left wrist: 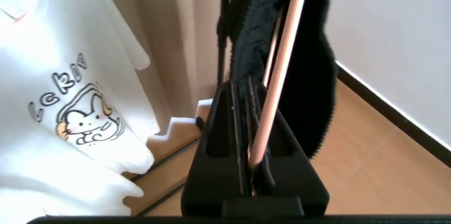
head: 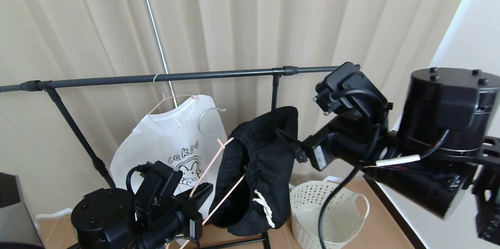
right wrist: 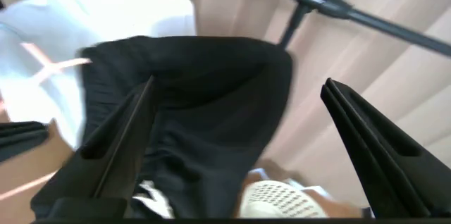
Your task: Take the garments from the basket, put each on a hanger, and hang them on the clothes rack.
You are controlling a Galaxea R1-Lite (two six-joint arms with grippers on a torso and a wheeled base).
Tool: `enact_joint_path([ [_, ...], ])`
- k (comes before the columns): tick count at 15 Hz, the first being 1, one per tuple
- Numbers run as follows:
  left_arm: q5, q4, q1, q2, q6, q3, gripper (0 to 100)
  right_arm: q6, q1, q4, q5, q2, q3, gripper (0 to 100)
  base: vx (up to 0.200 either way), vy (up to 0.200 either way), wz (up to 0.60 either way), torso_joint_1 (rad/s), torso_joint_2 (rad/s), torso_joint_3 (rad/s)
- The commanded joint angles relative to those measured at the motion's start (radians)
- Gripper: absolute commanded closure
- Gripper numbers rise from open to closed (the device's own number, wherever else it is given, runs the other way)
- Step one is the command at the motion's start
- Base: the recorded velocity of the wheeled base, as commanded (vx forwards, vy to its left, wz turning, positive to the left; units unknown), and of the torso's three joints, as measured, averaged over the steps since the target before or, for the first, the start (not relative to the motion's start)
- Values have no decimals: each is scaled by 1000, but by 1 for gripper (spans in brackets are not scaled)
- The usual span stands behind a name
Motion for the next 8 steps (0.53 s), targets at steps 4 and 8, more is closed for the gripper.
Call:
enact_joint_path([
  [4,-48,-1,5,-21,33,64,100,-303,-311,762,533,-211,-331,0,0,0,0,0,0,0],
  [8,-134,-1,0,-43,99,87,100,-517,-399,1193,731,-53,-590,0,0,0,0,0,0,0],
])
